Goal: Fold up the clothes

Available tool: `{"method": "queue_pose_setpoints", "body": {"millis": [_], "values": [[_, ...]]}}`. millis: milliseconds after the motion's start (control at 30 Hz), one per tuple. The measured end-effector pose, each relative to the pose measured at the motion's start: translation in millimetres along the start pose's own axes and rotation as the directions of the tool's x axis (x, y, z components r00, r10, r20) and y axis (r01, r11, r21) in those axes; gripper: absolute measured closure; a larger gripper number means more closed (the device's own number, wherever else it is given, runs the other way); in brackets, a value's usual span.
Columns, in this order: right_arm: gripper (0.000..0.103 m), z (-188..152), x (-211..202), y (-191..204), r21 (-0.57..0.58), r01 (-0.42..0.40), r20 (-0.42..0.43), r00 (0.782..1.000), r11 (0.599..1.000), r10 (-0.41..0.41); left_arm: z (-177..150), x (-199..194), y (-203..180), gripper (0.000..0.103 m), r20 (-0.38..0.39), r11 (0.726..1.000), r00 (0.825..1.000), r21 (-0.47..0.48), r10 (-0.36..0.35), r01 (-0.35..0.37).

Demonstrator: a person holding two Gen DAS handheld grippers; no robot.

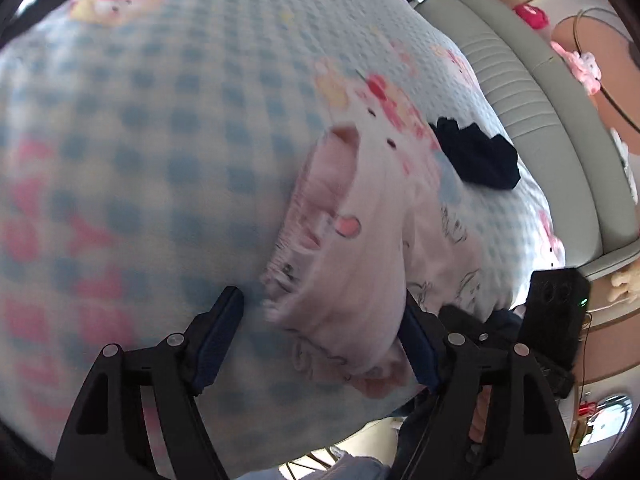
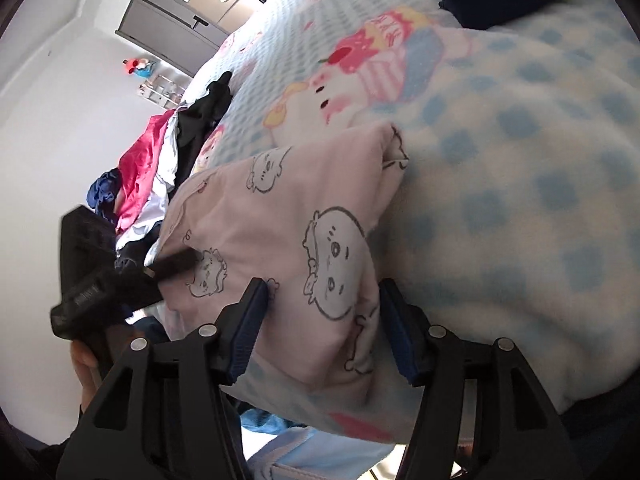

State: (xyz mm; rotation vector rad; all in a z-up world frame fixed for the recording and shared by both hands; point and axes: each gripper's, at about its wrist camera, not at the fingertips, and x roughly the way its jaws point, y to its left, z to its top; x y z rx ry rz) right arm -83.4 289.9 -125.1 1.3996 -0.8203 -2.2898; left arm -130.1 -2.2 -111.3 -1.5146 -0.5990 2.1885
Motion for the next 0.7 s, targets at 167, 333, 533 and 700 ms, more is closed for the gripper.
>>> {"method": "queue_pose_setpoints", "body": {"millis": [167, 333, 533, 700], "values": [[0.044, -5, 2, -5, 0.012, -0.007, 0.005, 1.000, 1.000, 0.007, -4, 3, -5, 0.041, 0.054, 0.999, 0.998, -0.027, -0.026, 0.027], [0.072, -6, -1, 11, -0.083, 0.026, 0.030, 0.999, 0.996, -0.023, -8, 1, -27, 0.058, 0.070, 0.997, 0.996, 0.055, -0.059, 0.055], [0.070, -2, 12, 1, -0.015, 0.007, 0.006, 1.000, 1.000, -0.007, 0, 18, -22, 0.066, 0.026, 1.000, 0.999, 0.002, -0.019, 0.019], [0.079, -1, -7, 21, -0.099, 0.029, 0.084, 0.996, 0.995, -0.020, 0, -6, -52, 0.075, 0.099, 0.994, 0.994, 0.099, 0.036, -0.046]]}}
